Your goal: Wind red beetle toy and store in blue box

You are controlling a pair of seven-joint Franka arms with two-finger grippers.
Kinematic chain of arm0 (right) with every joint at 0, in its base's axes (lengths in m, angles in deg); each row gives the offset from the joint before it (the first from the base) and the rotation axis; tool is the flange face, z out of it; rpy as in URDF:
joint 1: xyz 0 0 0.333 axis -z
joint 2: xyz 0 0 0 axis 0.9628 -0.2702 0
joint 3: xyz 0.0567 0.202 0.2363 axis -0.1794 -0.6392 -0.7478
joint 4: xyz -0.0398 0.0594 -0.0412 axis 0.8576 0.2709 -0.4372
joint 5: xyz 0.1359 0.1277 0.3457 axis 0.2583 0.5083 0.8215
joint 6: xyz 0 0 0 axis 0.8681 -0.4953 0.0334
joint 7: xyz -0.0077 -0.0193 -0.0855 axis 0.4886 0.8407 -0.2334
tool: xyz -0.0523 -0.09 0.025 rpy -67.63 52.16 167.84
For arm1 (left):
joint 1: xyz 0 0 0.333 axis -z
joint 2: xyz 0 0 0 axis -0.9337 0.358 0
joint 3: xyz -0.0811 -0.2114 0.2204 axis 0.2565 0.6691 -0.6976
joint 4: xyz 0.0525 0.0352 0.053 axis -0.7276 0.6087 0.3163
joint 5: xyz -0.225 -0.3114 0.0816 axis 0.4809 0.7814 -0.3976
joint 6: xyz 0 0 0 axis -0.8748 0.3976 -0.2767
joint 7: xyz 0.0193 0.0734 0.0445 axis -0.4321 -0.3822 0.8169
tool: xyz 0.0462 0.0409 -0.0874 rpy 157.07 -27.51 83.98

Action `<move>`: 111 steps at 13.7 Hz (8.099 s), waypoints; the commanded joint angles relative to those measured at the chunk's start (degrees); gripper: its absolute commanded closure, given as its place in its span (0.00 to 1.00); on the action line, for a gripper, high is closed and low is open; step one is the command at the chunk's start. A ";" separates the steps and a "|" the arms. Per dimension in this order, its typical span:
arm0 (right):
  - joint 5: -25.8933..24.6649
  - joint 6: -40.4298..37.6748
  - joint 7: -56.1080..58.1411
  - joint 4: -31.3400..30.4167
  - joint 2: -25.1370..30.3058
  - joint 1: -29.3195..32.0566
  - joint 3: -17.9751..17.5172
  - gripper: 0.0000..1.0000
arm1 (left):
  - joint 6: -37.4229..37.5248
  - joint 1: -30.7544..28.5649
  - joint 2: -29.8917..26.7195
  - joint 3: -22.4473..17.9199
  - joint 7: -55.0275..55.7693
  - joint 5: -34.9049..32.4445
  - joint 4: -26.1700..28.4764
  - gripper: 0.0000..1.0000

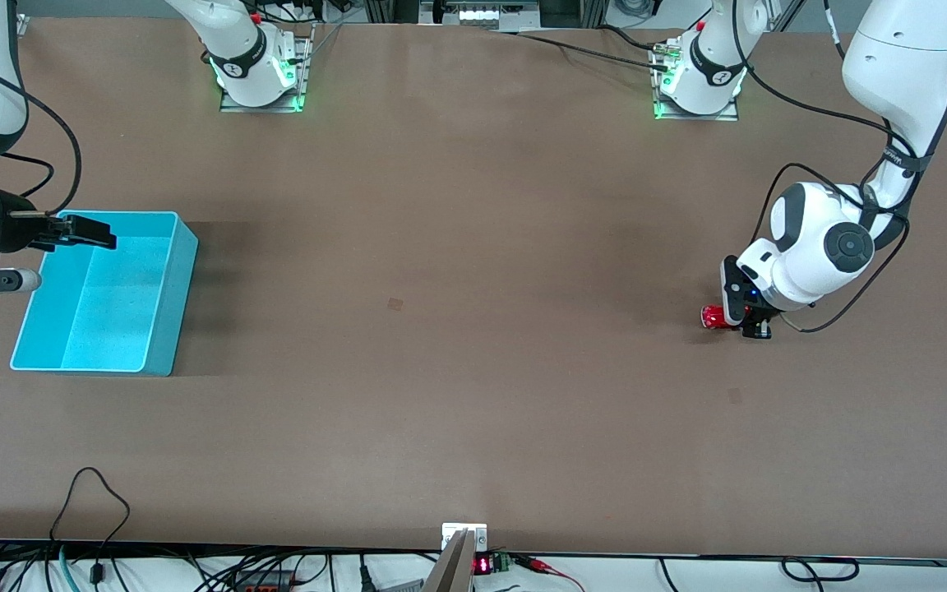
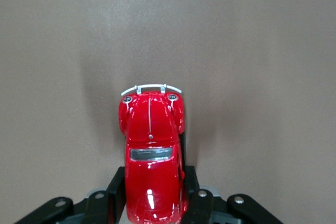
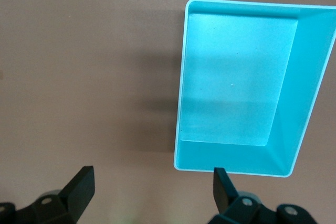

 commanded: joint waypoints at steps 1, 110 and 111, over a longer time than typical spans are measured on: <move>0.26 -0.04 -0.16 0.27 0.02 -0.16 0.03 0.00 | -0.35 -0.62 -0.27 0.33 -1.75 -0.99 -0.07 0.60; 1.84 49.45 48.29 -34.37 2.66 4.85 -6.39 1.00 | 49.57 7.65 -21.19 -6.44 88.78 9.65 -31.18 0.00; 1.93 48.31 45.48 -32.80 2.83 4.94 -5.51 1.00 | 49.57 7.65 -21.19 -6.44 88.78 9.65 -31.18 0.00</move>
